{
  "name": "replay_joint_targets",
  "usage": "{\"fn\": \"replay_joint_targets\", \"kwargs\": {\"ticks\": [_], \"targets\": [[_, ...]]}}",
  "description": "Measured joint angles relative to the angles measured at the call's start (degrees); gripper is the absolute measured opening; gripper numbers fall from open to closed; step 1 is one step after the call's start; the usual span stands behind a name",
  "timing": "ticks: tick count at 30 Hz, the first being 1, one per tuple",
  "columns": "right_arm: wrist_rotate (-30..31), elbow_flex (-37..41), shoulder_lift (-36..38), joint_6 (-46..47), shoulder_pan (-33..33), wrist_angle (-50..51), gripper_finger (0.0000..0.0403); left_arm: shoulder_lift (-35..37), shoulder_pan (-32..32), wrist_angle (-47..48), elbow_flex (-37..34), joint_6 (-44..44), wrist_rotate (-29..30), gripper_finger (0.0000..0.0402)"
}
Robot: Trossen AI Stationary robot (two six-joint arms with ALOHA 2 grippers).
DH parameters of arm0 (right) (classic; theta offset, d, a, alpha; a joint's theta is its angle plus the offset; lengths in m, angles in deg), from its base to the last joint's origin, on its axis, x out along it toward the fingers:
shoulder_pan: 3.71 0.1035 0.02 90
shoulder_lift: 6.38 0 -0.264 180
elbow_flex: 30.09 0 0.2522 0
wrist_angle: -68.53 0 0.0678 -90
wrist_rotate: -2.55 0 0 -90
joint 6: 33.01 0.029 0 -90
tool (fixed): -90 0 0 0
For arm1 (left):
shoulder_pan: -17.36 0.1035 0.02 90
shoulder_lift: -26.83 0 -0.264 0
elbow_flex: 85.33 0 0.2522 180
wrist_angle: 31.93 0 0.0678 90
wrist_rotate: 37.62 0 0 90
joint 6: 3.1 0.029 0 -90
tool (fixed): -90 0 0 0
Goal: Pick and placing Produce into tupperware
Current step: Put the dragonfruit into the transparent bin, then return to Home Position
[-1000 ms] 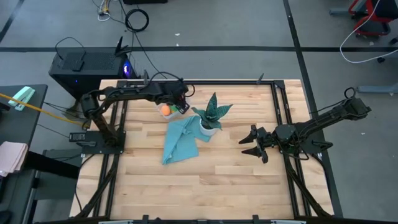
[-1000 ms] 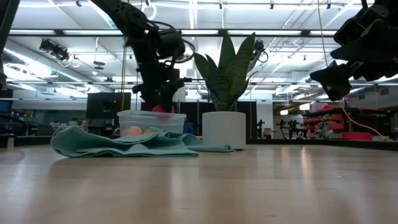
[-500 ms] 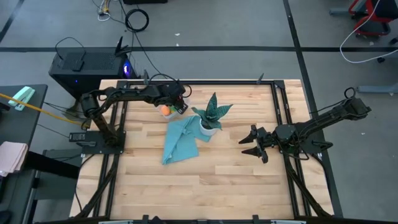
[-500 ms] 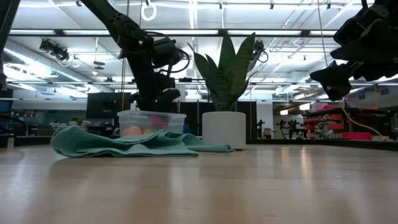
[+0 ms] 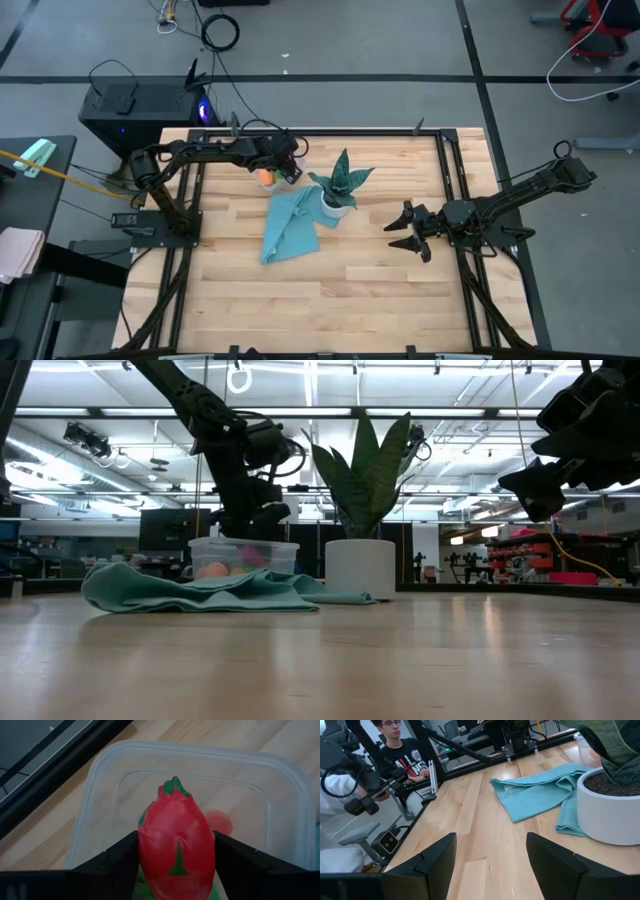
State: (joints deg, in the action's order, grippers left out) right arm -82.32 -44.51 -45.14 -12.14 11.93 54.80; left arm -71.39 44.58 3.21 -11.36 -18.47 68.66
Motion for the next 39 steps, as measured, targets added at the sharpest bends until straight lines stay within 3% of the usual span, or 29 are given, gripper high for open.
{"fn": "replay_joint_targets", "kwargs": {"ticks": [12,22,33,39], "targets": [[0.0,0.0,0.0,0.0,0.0,0.0,0.0246,0.0,-0.1,0.9,0.0,1.3,0.0,0.0308],[0.0,0.0,0.0,0.0,0.0,0.0,0.0246,1.7,-0.5,1.1,0.0,3.0,0.0,0.0302],[0.0,0.0,0.0,0.0,0.0,0.0,0.0246,13.0,-1.0,0.3,0.0,3.8,1.0,0.0298],[0.0,0.0,0.0,0.0,0.0,0.0,0.0246,21.9,-4.3,-9.1,0.1,4.4,1.2,0.0298]]}}
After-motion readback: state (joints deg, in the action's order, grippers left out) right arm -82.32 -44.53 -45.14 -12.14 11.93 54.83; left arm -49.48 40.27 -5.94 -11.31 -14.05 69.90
